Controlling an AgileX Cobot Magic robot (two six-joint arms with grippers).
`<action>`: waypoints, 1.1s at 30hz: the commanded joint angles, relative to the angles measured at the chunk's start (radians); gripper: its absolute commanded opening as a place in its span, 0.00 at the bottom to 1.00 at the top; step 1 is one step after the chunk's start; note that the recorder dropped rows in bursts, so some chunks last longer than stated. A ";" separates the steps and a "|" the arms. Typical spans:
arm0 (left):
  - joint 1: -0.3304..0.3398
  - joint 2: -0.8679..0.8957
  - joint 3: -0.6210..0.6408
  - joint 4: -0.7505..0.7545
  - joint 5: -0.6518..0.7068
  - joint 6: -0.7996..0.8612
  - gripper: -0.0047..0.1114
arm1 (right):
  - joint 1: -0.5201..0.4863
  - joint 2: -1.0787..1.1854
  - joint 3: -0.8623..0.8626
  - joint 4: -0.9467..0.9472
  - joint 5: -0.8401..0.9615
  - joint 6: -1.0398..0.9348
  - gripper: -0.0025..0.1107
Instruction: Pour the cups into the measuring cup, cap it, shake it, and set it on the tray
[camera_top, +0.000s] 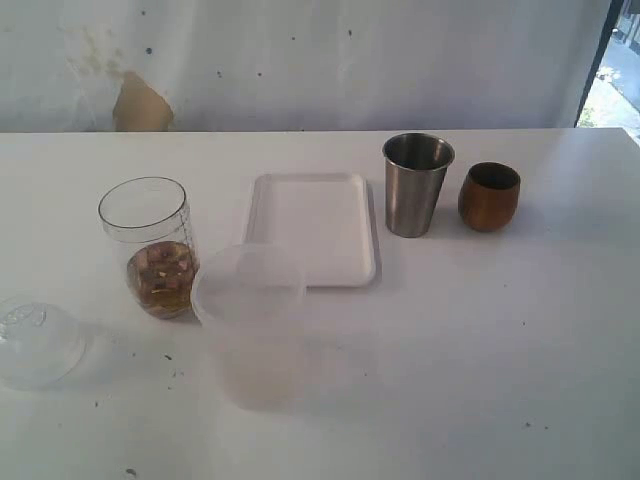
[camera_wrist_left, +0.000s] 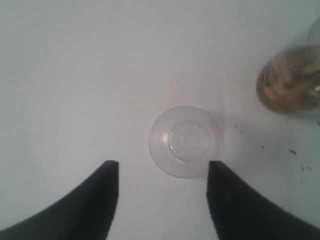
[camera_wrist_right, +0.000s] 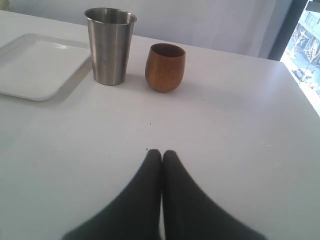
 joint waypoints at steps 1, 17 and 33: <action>-0.004 0.122 -0.009 -0.050 0.020 0.088 0.63 | -0.002 -0.006 0.005 -0.001 -0.008 0.006 0.02; -0.055 0.419 -0.113 -0.072 0.056 0.210 0.63 | -0.002 -0.006 0.005 -0.001 -0.008 0.006 0.02; -0.096 0.441 -0.112 -0.036 0.026 0.188 0.62 | -0.002 -0.006 0.005 -0.001 -0.008 0.006 0.02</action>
